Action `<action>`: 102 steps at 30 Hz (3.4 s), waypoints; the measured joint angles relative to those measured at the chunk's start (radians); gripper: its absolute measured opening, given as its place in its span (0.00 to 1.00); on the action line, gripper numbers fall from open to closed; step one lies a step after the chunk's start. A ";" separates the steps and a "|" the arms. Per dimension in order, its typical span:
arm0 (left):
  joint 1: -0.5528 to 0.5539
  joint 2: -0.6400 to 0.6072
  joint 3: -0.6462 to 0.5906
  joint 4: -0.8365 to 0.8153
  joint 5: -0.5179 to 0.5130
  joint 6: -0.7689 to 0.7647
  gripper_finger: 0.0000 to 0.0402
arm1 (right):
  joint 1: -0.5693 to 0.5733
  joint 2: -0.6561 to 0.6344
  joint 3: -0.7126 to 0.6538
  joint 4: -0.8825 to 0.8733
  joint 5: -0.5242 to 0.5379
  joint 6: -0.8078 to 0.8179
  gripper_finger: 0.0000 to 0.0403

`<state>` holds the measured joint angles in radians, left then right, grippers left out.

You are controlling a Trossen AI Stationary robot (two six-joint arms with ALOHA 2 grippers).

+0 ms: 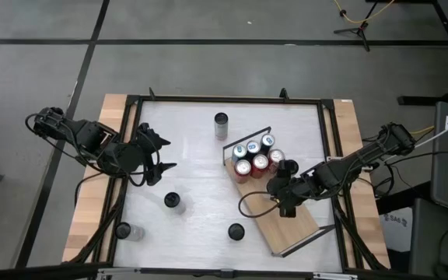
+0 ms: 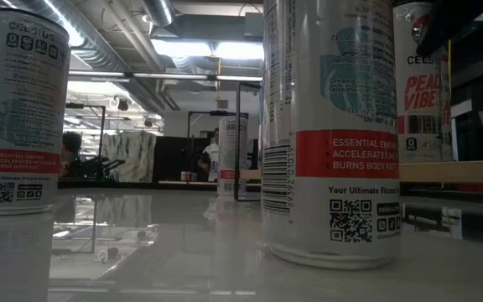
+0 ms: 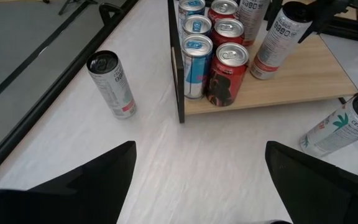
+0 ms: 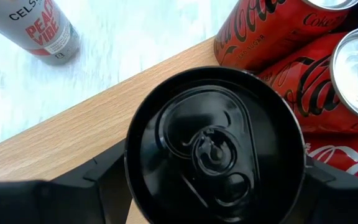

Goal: Place canned beverage on shelf
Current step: Put the white pink soda can on the shelf aligned with the other white pink soda can

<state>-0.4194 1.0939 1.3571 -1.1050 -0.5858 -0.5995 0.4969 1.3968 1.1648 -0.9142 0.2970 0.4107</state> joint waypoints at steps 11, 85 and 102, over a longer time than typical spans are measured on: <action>0.000 0.000 0.000 0.000 0.000 0.000 0.87 | 0.000 0.000 0.000 0.000 -0.002 0.000 0.71; 0.000 0.000 0.000 0.000 0.000 0.000 0.87 | 0.000 -0.001 0.191 0.021 0.042 -0.001 0.92; 0.000 0.000 0.000 -0.001 0.003 0.000 0.87 | 0.000 0.096 0.181 -0.119 0.051 -0.001 0.92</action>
<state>-0.4196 1.0937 1.3567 -1.1065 -0.5827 -0.5993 0.4969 1.4926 1.3460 -1.0327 0.3482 0.4099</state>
